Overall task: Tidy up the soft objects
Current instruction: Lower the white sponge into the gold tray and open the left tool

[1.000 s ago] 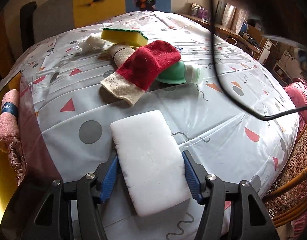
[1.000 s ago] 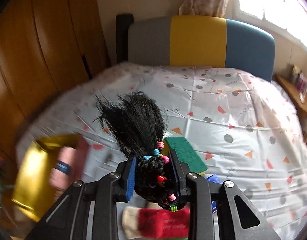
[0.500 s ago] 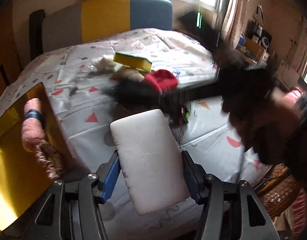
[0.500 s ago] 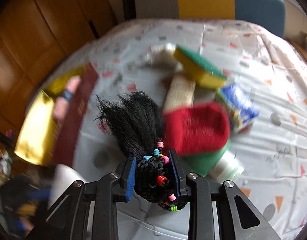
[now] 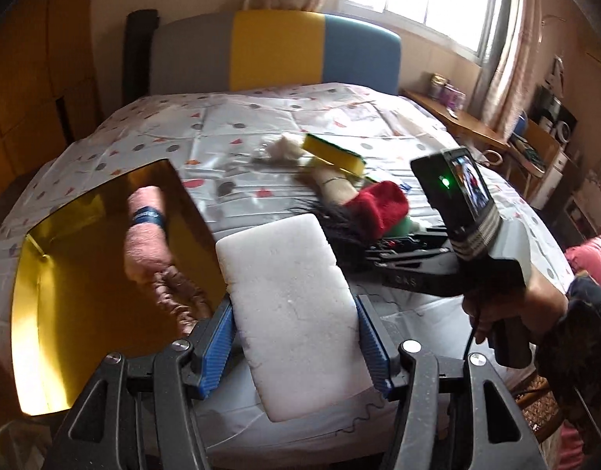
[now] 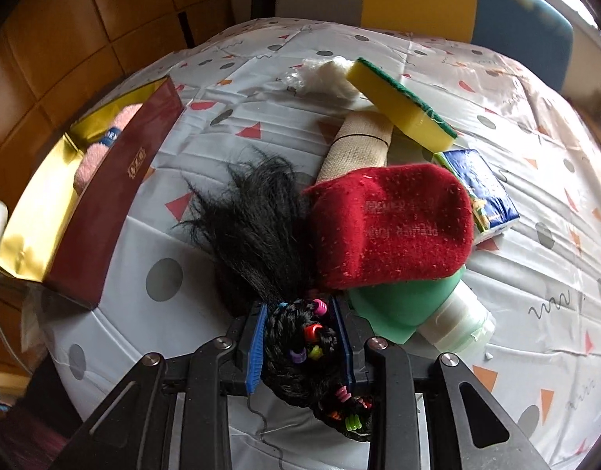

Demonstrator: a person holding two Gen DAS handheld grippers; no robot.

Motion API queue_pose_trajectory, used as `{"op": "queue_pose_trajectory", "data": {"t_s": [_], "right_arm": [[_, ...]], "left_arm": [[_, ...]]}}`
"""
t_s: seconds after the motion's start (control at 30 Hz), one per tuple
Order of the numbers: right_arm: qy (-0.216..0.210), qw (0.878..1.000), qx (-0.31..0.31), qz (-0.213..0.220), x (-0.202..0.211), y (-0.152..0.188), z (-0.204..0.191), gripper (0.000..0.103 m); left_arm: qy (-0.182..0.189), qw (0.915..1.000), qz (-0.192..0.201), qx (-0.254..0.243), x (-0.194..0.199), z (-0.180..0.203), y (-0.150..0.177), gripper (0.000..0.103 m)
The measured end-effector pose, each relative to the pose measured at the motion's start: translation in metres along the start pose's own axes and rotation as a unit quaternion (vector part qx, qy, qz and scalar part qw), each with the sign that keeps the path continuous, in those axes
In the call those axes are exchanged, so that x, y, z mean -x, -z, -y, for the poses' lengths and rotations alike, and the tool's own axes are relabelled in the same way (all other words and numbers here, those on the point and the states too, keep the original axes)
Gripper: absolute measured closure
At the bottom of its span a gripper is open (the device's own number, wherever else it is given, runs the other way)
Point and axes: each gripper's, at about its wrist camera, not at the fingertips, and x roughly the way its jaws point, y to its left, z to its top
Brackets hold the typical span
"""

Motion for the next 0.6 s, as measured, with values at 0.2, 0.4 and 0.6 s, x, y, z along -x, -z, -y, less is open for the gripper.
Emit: {"op": "queue_pose_trajectory", "data": {"t_s": [0.2, 0.4, 0.6], "right_arm": [[0.01, 1.0, 0.017, 0.001, -0.002, 0.001, -0.004, 0.072], [0.01, 0.999, 0.033, 0.008, -0.002, 0.003, -0.008, 0.071], [0.027, 0.998, 0.053, 0.006, -0.004, 0.003, -0.014, 0.071]], "left_arm": [[-0.011, 0.9998, 0.007, 0.012, 0.006, -0.011, 0.0, 0.043], [-0.019, 0.9993, 0.008, 0.03, 0.01, -0.025, -0.001, 0.043], [-0.025, 0.9971, 0.007, 0.071, 0.015, -0.055, 0.0, 0.043]]}}
